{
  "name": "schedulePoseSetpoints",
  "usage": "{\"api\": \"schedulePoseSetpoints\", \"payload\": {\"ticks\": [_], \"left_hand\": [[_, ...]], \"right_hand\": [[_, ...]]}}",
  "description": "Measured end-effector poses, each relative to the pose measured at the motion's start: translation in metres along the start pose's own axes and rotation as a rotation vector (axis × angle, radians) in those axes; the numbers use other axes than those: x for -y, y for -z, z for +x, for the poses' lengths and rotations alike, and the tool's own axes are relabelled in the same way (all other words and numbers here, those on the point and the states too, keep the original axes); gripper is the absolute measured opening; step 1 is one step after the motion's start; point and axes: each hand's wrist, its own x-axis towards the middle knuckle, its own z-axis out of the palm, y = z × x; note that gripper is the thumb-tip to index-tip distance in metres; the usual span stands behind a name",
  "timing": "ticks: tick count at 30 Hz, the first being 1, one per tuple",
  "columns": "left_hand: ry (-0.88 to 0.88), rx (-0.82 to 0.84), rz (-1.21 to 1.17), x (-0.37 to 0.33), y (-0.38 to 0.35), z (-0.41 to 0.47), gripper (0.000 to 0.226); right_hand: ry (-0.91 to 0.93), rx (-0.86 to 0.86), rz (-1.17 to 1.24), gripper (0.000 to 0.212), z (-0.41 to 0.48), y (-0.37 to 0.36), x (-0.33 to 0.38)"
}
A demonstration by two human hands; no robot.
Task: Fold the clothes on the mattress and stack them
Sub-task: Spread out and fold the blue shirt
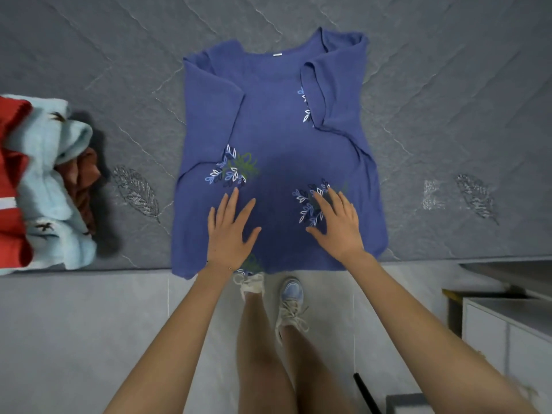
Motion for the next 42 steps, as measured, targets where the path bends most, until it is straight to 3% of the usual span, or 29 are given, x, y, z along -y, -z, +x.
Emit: {"api": "schedulePoseSetpoints", "payload": {"ticks": [6, 12, 18, 21, 26, 29, 33, 37, 42], "left_hand": [[0.176, 0.093, -0.028, 0.018, -0.005, -0.029, 0.061], [0.288, 0.099, 0.025, 0.043, -0.012, -0.037, 0.057], [0.399, -0.052, -0.041, 0.055, -0.011, -0.051, 0.054], [0.482, -0.103, -0.083, 0.059, -0.011, -0.056, 0.061], [0.589, -0.185, -0.130, 0.067, -0.010, -0.060, 0.066], [0.608, -0.243, -0.240, 0.073, -0.008, -0.061, 0.056], [0.787, -0.207, -0.447, 0.077, -0.006, -0.065, 0.034], [0.751, -0.114, -0.354, 0.076, -0.010, -0.077, 0.021], [0.640, -0.267, -0.476, 0.049, -0.002, -0.086, 0.015]], "right_hand": [[-0.071, 0.132, -0.105, 0.087, -0.020, -0.006, -0.031], [-0.179, 0.072, -0.091, 0.087, -0.028, -0.020, -0.048], [-0.371, -0.005, 0.039, 0.095, -0.035, -0.025, -0.065], [-0.459, -0.036, 0.219, 0.100, -0.032, -0.020, -0.073], [-0.505, -0.177, 0.367, 0.095, -0.028, -0.019, -0.074], [-0.642, -0.263, 0.580, 0.084, -0.029, -0.021, -0.069], [-0.823, -0.184, 0.729, 0.065, -0.035, -0.030, -0.059], [-0.732, -0.136, 0.783, 0.039, -0.040, -0.038, -0.036], [-0.527, -0.128, 0.884, 0.016, -0.033, -0.031, 0.001]]}}
